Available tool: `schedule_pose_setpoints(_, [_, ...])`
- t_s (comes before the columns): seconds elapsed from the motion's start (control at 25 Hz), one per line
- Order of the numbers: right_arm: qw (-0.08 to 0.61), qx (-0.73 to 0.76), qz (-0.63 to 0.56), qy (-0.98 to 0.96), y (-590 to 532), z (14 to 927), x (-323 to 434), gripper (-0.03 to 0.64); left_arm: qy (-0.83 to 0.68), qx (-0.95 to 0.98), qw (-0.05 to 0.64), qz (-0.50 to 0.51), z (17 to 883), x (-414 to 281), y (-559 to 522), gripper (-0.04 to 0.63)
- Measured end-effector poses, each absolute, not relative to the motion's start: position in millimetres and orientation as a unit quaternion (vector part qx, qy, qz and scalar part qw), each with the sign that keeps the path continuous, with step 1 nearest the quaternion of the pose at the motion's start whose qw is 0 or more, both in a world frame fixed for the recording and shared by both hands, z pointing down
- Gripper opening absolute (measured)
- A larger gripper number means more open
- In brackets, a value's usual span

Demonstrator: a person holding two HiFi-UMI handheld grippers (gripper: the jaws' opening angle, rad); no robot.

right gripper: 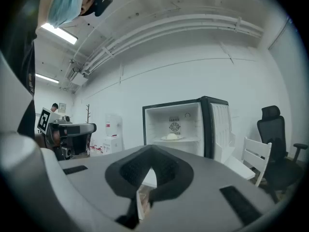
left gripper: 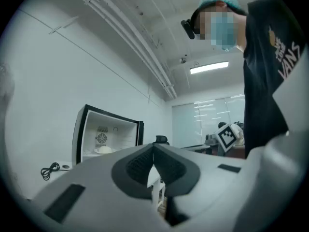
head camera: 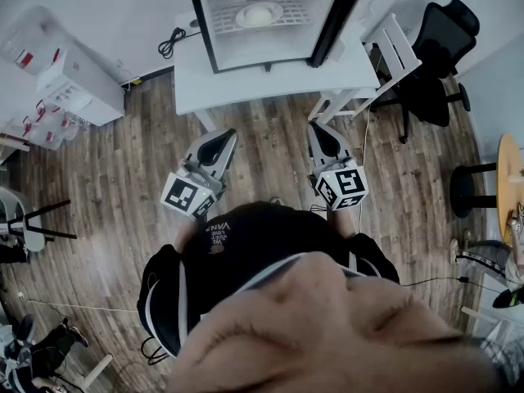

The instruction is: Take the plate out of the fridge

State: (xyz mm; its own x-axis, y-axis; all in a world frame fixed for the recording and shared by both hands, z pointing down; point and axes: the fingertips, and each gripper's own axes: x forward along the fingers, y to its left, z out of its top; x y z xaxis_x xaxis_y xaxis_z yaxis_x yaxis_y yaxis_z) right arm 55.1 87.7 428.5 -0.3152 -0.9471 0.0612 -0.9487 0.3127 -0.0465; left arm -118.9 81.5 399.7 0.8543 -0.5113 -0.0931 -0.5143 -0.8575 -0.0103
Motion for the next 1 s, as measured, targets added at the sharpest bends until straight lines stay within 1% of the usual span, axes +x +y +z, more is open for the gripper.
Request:
schedule_pose_setpoints(0.52, [-0.014, 0.571, 0.047, -0.82, 84, 428, 65, 0.012, 0.28, -0.959, 0.007, 0.05, 398, -109, 77, 0.017])
schedule_pose_setpoints(1.0, [-0.004, 0.554, 0.055, -0.831, 74, 435, 92, 0.012, 0.294, -0.954, 0.007, 0.047, 399, -80, 74, 0.017])
